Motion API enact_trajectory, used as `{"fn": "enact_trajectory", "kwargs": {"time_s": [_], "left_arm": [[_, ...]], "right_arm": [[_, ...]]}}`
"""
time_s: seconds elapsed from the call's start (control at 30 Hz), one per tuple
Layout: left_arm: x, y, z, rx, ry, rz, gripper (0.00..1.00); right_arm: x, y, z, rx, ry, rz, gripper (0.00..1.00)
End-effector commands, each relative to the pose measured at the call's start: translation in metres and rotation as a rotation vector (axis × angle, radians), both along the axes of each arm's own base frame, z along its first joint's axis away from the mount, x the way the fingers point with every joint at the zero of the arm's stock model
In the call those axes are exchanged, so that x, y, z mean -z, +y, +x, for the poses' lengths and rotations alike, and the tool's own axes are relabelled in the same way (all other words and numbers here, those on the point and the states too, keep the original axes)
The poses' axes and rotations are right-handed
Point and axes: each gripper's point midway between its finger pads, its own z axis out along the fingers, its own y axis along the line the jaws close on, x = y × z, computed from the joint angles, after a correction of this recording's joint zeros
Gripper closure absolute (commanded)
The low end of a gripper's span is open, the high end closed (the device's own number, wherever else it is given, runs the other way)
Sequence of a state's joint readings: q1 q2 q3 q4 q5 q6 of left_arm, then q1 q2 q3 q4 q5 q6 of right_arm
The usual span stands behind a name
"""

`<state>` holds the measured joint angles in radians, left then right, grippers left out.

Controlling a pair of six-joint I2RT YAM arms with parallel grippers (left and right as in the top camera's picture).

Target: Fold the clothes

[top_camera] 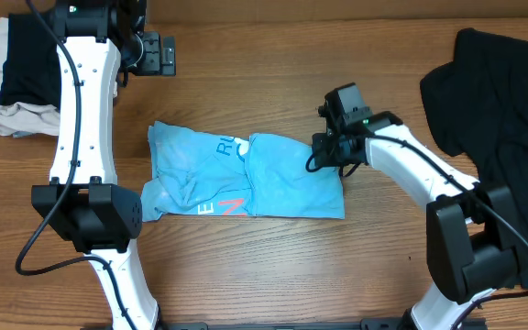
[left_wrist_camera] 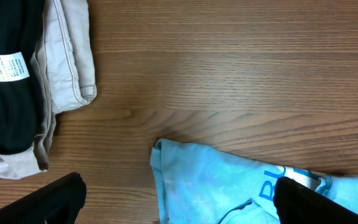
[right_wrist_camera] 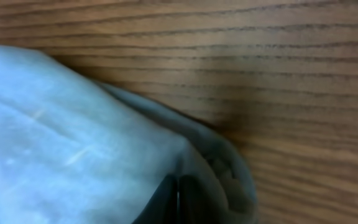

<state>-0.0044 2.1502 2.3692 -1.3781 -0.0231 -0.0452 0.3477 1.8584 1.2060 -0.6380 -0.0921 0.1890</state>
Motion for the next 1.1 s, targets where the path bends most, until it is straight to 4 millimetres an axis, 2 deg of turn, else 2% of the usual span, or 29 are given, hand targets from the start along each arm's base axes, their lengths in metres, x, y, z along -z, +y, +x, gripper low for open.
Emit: {"fn": "enact_trajectory", "kwargs": {"time_s": [0.0,0.13,0.37,0.43,0.5,0.6,0.73,0.93,1.0,1.07], "left_arm": [[-0.016,0.002,-0.001,0.016,-0.041,0.011,0.0],[-0.016,0.002,-0.001,0.016,-0.041,0.011,0.0],[-0.016,0.002,-0.001,0.016,-0.041,0.012,0.0],[-0.016,0.002,0.0,0.016,-0.042,0.012,0.0],[-0.016,0.002,-0.001,0.016,-0.041,0.013,0.0],[-0.018,0.004,-0.002,0.012,-0.041,0.013,0.0],[-0.032,0.01,-0.015,0.0,-0.04,0.011,0.0],[-0.075,0.008,-0.052,0.006,-0.072,-0.062,0.01],[-0.08,0.011,-0.067,0.023,-0.053,-0.053,0.0],[-0.075,0.013,-0.084,0.059,0.011,-0.037,0.0]], "right_arm": [[0.012,-0.013,0.002,0.015,-0.022,-0.07,0.93],[0.02,-0.02,0.007,0.034,-0.021,-0.077,0.93],[0.046,-0.034,0.011,0.04,0.013,-0.099,0.93],[0.048,-0.037,0.013,0.041,0.012,-0.099,0.93],[0.046,-0.039,0.017,0.049,0.003,-0.094,0.88],[0.021,-0.033,0.027,0.047,-0.015,-0.038,0.65],[-0.036,-0.027,0.038,0.044,-0.053,0.016,0.36],[-0.133,-0.025,0.044,0.042,-0.151,0.044,0.22],[-0.153,-0.024,0.043,0.039,-0.178,0.052,0.18],[-0.167,-0.021,0.038,0.031,-0.197,0.067,0.14]]}}
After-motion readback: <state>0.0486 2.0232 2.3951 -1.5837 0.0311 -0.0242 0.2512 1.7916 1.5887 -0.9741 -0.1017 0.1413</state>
